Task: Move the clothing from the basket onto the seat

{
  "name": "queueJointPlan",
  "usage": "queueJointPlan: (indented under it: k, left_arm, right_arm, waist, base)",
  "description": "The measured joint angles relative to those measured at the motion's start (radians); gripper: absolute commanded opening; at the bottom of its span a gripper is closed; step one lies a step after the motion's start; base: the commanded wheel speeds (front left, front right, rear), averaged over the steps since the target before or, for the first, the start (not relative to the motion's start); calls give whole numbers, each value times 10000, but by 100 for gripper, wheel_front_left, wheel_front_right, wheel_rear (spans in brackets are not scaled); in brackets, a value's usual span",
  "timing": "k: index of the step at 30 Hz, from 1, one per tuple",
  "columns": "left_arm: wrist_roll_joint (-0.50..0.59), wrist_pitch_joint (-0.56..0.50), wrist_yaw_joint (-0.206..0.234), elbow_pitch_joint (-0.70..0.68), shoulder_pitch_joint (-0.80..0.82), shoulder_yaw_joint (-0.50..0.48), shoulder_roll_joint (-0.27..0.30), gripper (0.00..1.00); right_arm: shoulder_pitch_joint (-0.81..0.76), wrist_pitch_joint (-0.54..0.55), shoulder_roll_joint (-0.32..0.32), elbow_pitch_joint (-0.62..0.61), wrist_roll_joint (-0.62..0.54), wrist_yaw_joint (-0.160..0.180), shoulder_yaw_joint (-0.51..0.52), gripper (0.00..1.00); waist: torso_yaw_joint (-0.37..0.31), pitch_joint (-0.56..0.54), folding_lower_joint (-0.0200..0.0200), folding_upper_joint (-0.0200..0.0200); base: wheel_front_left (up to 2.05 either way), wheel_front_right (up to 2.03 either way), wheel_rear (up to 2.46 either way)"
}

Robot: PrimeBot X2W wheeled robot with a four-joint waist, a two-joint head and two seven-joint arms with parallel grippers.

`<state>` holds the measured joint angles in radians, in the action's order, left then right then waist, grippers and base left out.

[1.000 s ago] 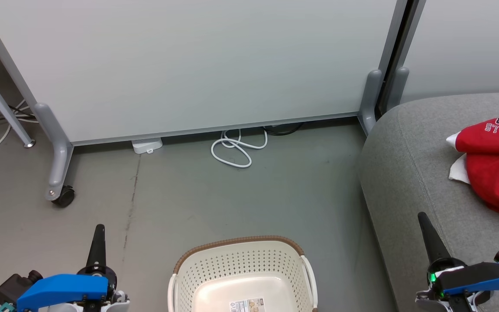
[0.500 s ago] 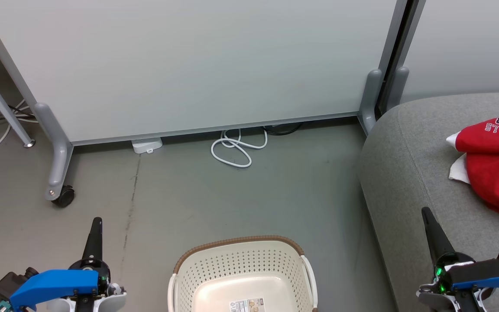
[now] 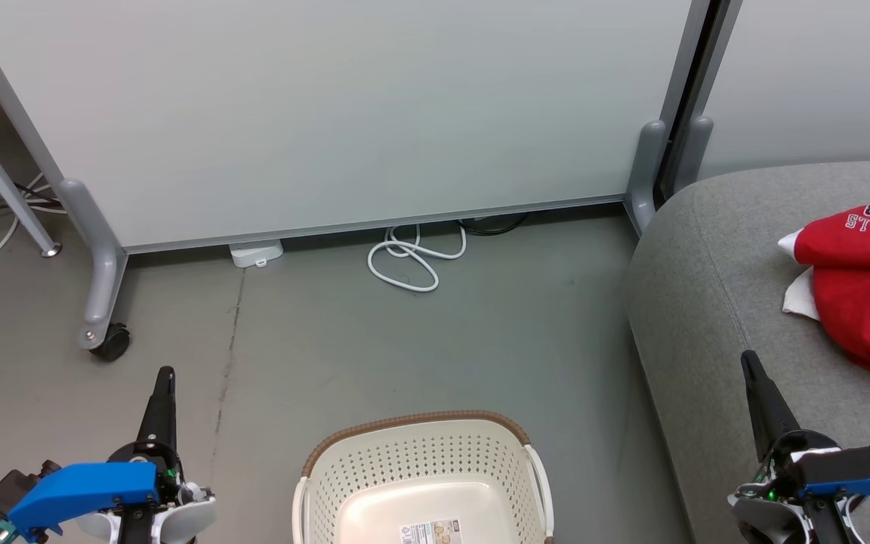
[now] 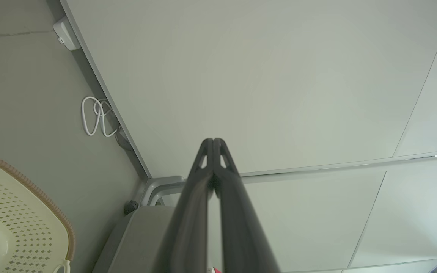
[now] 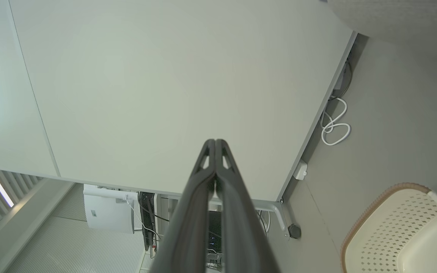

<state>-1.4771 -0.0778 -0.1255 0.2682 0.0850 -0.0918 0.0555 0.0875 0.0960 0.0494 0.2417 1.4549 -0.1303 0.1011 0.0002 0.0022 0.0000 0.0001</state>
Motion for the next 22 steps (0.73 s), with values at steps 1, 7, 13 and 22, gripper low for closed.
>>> queueJointPlan:
  k: [1, 7, 13, 22]
  left_arm:
    - [-69, -6, 0, -6, 4, -12, -2, 0]
    - [-464, -113, 0, -73, 53, -75, -21, 0]
    - [-834, -228, 0, -134, 114, -144, -35, 0]
    - [-1344, -360, -2, -219, 168, -221, -50, 0]
  right_arm:
    - [13, 6, 0, 0, 81, 0, 4, 0]
    - [23, 54, 0, 6, 518, 0, 40, 0]
    - [90, 100, 0, 12, 953, 0, 73, 0]
    - [139, 171, 0, 23, 1555, 0, 123, 0]
  waist:
    - [0, 0, 0, 0]
    - [-1, 3, 0, 0]
    - [-1, 5, 0, 0]
    - [-3, 9, 0, 0]
  base:
    - [0, 0, 0]
    - [0, 0, 0]
    - [0, 0, 0]
    - [0, 0, 0]
